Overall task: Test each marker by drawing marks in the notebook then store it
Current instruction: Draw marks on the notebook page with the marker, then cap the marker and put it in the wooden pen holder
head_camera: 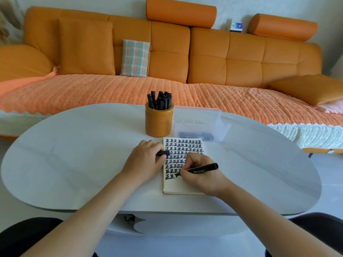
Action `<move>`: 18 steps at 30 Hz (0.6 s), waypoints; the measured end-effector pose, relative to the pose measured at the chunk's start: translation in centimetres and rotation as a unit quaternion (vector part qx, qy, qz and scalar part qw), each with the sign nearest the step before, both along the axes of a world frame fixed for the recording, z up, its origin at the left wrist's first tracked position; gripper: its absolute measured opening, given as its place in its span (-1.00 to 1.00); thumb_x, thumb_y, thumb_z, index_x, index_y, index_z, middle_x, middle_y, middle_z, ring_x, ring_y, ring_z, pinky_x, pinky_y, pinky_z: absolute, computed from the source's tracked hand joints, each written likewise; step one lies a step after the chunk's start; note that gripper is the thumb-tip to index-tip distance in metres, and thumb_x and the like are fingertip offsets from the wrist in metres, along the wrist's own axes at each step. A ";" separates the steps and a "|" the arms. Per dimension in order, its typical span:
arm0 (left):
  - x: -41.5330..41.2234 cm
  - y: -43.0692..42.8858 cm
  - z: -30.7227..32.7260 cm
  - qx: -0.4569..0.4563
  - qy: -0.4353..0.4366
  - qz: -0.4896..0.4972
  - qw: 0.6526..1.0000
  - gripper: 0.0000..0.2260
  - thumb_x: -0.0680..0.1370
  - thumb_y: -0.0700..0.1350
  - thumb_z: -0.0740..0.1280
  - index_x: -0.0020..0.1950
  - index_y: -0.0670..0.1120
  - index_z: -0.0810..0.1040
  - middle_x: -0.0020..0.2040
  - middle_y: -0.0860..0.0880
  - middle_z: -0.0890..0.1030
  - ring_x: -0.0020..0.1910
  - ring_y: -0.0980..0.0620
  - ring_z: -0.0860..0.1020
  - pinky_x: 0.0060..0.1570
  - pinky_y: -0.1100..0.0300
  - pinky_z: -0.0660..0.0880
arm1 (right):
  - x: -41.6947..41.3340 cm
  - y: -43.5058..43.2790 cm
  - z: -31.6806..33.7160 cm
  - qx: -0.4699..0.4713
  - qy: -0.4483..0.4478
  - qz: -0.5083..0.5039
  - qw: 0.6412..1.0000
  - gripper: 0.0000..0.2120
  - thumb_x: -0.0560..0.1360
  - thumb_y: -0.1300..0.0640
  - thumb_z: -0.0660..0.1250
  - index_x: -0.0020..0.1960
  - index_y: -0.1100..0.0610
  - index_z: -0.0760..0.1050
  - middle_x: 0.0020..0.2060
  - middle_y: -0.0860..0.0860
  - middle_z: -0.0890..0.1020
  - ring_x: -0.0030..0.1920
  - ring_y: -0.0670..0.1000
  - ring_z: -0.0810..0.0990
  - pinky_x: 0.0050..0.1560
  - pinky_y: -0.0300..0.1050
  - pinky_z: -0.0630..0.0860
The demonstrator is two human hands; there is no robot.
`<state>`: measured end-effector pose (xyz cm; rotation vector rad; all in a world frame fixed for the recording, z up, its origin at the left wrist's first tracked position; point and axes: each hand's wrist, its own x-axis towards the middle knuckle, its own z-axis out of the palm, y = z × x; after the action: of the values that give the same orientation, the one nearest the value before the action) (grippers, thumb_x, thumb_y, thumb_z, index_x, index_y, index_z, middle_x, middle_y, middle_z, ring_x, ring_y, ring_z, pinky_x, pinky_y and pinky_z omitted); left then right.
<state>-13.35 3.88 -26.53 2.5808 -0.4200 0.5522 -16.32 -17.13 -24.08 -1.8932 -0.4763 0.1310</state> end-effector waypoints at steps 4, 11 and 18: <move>0.0 0.0 0.0 0.000 0.001 -0.001 1.000 -0.88 0.55 0.00 0.30 0.01 -0.01 0.53 -0.06 0.04 0.54 -0.04 0.02 0.41 -0.12 0.08 0.45 | -0.1 0.0 0.1 -0.022 -0.001 0.016 1.000 -0.84 0.41 0.33 0.38 -0.29 0.23 0.43 -0.39 0.00 0.50 -0.36 -0.07 0.44 -0.32 -0.17 0.38; 0.0 0.0 0.0 0.002 0.004 0.002 1.000 -0.88 0.55 0.00 0.30 0.01 -0.01 0.53 -0.07 0.05 0.54 -0.04 0.02 0.40 -0.12 0.08 0.45 | -0.2 0.0 0.3 -0.016 0.008 0.015 1.000 -0.83 0.42 0.33 0.39 -0.30 0.21 0.45 -0.39 -0.01 0.52 -0.36 -0.06 0.45 -0.32 -0.17 0.39; -0.2 0.0 0.2 -0.003 0.009 -0.001 1.000 -0.88 0.55 0.00 0.29 0.00 -0.01 0.52 -0.07 0.05 0.53 -0.05 0.03 0.39 -0.13 0.11 0.41 | -0.3 0.0 0.5 -0.049 -0.004 0.015 0.999 -0.84 0.35 0.32 0.36 -0.32 0.20 0.39 -0.42 -0.08 0.47 -0.38 -0.10 0.41 -0.34 -0.22 0.36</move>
<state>-13.51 3.86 -26.33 2.5779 -0.4156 0.5284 -16.57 -17.15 -23.54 -1.9841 -0.5122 0.1688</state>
